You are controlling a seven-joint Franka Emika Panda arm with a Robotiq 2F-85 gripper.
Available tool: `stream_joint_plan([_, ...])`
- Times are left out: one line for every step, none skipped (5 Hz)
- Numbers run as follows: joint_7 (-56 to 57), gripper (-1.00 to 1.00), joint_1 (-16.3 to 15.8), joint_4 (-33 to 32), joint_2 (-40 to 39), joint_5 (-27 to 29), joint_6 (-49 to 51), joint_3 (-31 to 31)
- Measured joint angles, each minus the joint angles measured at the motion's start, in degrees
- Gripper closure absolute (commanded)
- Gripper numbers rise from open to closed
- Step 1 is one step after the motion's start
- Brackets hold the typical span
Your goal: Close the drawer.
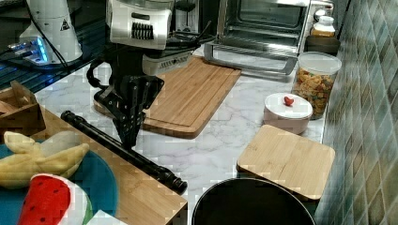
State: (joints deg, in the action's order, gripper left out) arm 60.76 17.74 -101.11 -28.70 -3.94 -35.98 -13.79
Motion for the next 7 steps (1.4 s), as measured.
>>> stream_joint_plan([0.0,1.0,-0.01,0.0,0.0,0.02,0.0,-0.01])
stream_joint_plan([0.0,1.0,-0.01,0.11,-0.06,0.02,0.17,-0.01])
stream_joint_plan([0.0,1.0,-0.77,0.11,-0.17,0.14,0.2,-0.79])
stream_joint_plan([0.0,1.0,-1.05,0.0,-0.17,0.15,-0.03,-1.07])
stream_joint_plan([0.0,1.0,-1.33,0.0,-0.17,0.09,0.0,-1.32])
stream_joint_plan([0.0,1.0,-1.41,-0.06,-0.17,0.09,-0.06,-1.38])
stream_joint_plan([0.0,1.0,-1.48,-0.06,-0.17,0.09,-0.08,-1.5])
